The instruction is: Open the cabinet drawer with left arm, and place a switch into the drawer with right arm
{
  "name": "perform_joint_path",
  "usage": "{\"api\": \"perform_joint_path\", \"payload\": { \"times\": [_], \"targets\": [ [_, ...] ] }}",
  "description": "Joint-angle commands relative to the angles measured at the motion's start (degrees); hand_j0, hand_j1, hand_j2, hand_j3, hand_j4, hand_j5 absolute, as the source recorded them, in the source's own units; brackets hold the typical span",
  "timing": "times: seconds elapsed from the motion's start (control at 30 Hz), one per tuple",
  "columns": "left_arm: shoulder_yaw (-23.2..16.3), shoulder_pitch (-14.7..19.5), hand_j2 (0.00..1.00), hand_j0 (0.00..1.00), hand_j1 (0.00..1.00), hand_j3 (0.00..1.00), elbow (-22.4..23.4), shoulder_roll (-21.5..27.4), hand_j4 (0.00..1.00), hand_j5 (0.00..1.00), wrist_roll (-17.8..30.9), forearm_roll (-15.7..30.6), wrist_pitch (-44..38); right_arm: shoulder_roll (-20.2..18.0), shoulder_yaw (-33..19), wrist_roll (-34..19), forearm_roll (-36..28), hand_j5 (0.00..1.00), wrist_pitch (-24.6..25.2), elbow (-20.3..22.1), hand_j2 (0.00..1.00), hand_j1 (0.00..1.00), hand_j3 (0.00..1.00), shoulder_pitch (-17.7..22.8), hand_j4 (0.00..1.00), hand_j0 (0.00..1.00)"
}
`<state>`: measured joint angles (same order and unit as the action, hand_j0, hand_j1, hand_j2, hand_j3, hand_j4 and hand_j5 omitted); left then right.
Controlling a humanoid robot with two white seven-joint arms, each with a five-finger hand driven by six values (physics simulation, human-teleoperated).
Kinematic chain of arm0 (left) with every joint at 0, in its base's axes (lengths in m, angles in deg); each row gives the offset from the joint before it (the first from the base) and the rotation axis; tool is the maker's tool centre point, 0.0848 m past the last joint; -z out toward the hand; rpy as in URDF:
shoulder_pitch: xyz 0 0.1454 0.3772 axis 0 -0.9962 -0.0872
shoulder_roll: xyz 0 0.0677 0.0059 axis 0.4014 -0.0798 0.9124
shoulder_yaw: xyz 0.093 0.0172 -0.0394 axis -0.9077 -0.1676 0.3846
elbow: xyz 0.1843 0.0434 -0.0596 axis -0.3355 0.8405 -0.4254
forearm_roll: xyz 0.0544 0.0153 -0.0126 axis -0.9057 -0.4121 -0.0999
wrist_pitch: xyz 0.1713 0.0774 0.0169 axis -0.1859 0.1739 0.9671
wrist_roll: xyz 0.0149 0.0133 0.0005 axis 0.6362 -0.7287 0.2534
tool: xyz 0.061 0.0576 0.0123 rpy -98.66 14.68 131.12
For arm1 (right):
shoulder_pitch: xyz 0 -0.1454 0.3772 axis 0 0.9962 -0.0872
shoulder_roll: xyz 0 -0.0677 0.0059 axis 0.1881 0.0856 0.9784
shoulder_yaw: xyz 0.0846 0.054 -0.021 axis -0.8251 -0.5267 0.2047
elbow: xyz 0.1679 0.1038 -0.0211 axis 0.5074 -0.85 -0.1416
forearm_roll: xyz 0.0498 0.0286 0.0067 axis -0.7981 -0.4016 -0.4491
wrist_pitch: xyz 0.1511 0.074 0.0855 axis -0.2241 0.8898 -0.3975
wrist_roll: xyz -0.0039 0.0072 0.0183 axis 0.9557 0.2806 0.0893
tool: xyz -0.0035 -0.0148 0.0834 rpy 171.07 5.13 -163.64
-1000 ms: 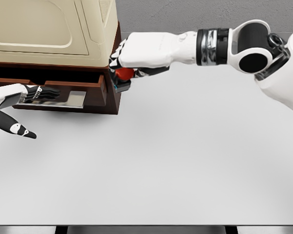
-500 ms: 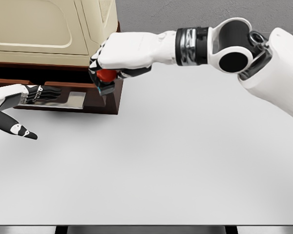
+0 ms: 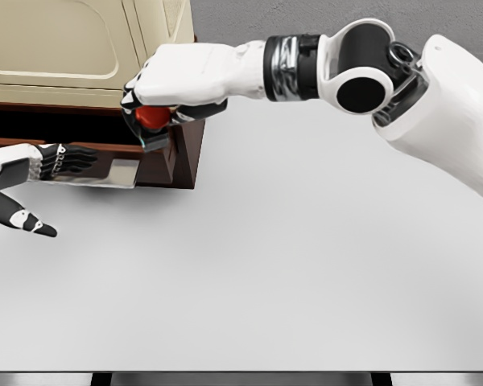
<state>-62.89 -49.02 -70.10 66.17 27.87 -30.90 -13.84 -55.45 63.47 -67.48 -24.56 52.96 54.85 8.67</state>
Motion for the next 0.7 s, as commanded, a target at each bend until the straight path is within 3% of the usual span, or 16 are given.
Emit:
{"api": "perform_joint_path", "payload": {
  "times": [0.0, 0.43, 0.67],
  "targets": [
    [-0.4, 0.0, 1.00, 1.00, 1.00, 1.00, 0.5, 0.7, 1.00, 1.00, -0.1, -4.4, -0.1, 0.4, 0.0, 0.0, -0.2, 0.49, 0.8, 0.0, 0.49, 0.49, 0.49, 0.0, 0.49, 0.49],
    [-0.4, -0.4, 1.00, 1.00, 1.00, 1.00, 0.4, 1.3, 1.00, 1.00, -0.1, -2.7, -0.1, 2.2, 0.4, 0.0, -0.2, 0.49, 2.2, -0.5, 0.49, 0.49, 0.49, -0.9, 0.49, 0.49],
    [-0.5, -2.6, 1.00, 1.00, 1.00, 1.00, 0.4, 1.6, 1.00, 1.00, -0.1, -2.7, 0.0, 4.7, 1.2, 0.0, -0.1, 0.49, 2.2, -3.8, 0.49, 0.49, 0.49, -1.8, 0.49, 0.49]
  ]
}}
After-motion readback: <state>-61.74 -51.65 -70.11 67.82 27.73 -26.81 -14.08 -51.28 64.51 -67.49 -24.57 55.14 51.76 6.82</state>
